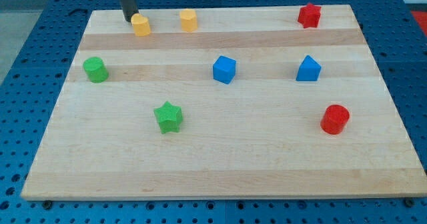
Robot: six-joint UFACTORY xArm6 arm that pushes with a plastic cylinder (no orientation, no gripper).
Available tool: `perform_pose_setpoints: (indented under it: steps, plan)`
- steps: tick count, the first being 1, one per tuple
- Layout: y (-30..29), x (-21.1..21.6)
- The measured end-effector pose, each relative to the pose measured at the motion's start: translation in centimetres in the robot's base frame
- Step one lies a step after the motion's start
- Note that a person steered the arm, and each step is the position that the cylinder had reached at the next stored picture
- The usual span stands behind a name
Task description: Push the yellow heart towards the yellow hexagon
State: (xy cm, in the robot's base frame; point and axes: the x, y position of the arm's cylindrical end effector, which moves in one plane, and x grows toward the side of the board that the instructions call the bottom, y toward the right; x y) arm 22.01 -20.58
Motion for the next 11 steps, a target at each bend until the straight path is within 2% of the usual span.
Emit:
perform_pose_setpoints:
  steps: [1, 3, 5, 11]
  plan:
    - [-1.7, 0.1]
    - [-1.9, 2.1]
    - [-1.8, 2.3]
    - [3.2, 2.2]
